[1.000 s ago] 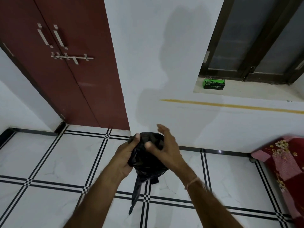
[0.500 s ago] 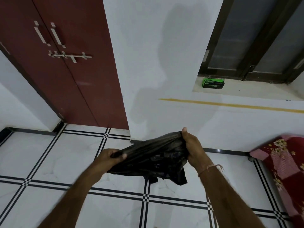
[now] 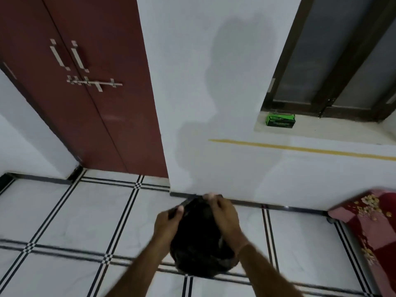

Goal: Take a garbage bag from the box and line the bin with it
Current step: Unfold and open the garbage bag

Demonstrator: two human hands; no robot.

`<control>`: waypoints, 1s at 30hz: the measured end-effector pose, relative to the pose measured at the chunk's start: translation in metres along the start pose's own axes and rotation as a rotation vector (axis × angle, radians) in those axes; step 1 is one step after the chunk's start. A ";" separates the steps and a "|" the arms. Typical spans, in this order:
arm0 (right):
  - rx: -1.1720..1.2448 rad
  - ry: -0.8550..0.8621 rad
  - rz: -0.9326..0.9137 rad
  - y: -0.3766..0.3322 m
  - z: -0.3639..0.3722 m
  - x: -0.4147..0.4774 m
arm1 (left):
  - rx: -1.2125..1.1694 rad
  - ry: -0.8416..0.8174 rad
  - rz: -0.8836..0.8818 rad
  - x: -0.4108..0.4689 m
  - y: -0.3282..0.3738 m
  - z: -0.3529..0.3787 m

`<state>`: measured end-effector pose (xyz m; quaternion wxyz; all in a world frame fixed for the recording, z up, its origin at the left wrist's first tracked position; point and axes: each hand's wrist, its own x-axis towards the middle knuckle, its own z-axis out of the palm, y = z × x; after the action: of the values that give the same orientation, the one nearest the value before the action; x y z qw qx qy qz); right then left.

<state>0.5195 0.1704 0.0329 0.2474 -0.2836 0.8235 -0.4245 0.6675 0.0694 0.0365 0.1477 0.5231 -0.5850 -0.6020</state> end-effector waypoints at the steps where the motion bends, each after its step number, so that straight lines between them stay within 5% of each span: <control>1: 0.105 -0.033 0.079 0.005 0.002 0.006 | -0.058 -0.018 -0.132 0.004 -0.004 -0.004; 4: 0.089 -0.145 0.085 -0.028 -0.008 0.016 | -0.371 0.000 -0.314 0.019 0.020 -0.010; 6: -0.023 0.097 -0.160 -0.064 -0.029 0.015 | -0.412 0.201 0.050 0.014 0.053 -0.012; 8: 0.033 0.398 -0.488 -0.084 -0.040 0.002 | -0.125 0.397 0.607 -0.001 0.071 -0.014; 9: 0.018 0.350 -0.540 -0.078 -0.034 0.000 | 0.036 0.396 0.696 -0.002 0.066 -0.012; 12: -0.046 0.007 -0.266 -0.016 0.009 -0.005 | 0.146 0.177 0.372 0.006 0.014 -0.005; 17: 0.246 -0.204 0.049 0.001 0.019 0.019 | -0.291 0.017 -0.113 0.032 0.002 -0.027; 21: 0.305 -0.331 0.093 0.002 0.010 0.029 | -0.531 -0.134 -0.112 0.057 -0.017 -0.054; 25: 0.190 -0.283 0.088 0.004 0.015 0.038 | -0.100 -0.203 0.058 0.071 -0.034 -0.072; 28: 0.264 -0.219 0.118 -0.002 0.023 0.050 | 0.325 -0.102 0.096 0.083 -0.041 -0.079; 30: 0.261 -0.196 0.116 -0.008 0.030 0.058 | 0.406 -0.041 0.041 0.085 -0.029 -0.081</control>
<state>0.4988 0.1107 0.0145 0.3856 -0.2410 0.7483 -0.4829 0.7110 -0.0343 -0.0087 0.0396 0.5176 -0.7078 -0.4790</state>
